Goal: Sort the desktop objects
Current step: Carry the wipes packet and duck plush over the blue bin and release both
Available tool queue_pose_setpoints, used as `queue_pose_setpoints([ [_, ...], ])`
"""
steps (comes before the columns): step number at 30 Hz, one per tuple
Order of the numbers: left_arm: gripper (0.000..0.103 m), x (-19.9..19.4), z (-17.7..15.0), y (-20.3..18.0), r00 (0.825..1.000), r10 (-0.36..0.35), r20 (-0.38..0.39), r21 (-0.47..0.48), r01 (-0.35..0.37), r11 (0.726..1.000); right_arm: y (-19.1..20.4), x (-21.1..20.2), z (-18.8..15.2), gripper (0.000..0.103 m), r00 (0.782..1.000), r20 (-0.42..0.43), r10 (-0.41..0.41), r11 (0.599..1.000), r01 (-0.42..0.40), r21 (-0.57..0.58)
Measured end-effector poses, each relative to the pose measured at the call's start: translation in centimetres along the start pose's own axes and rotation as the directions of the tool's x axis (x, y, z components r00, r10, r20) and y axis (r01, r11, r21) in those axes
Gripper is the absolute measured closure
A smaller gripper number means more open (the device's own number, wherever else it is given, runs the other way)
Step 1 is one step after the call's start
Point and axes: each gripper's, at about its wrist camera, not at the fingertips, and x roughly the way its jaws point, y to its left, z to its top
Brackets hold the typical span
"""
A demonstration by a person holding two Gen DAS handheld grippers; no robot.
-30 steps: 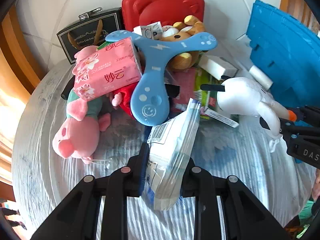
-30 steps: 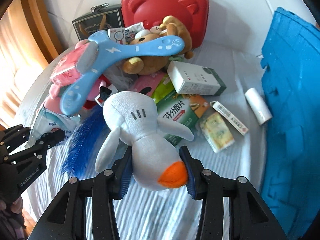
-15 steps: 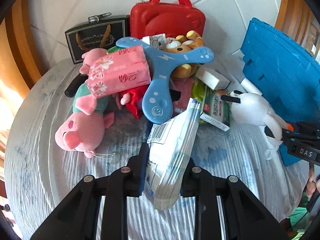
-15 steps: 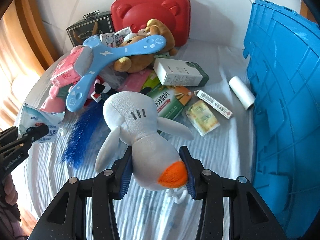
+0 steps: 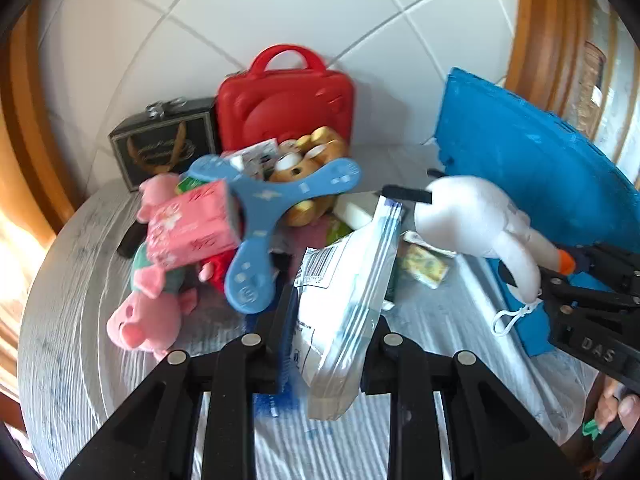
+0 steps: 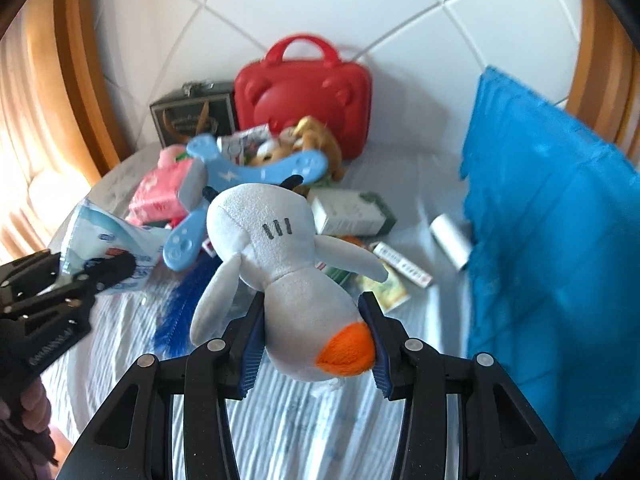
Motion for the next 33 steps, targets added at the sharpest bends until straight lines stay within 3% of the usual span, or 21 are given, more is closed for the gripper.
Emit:
queue_pose_setpoints([
  [7, 0.079, -3.1, 3.3, -4.6, 0.994, -0.054, 0.095, 0.083, 0.046, 0.995, -2.4, -7.2, 1.3, 0.059, 0.985, 0.147, -0.095, 0.995, 0.092, 0.026],
  [15, 0.079, -5.8, 8.5, -12.6, 0.966, -0.158, 0.207, 0.186, 0.119, 0.975, -8.6, -14.4, 3.3, 0.059, 0.926, 0.285, -0.248, 0.968, 0.224, 0.116],
  [23, 0.079, -6.5, 12.4, -23.6, 0.939, -0.255, 0.233, 0.288, 0.183, 0.940, -17.7, -16.8, 3.6, 0.059, 0.880, 0.267, -0.392, 0.914, 0.339, 0.223],
  [33, 0.079, -3.9, 14.7, -36.2, 0.942, -0.295, 0.160, 0.327, 0.231, 0.916, -29.1, -17.0, 1.2, 0.059, 0.837, 0.184, -0.516, 0.842, 0.454, 0.293],
])
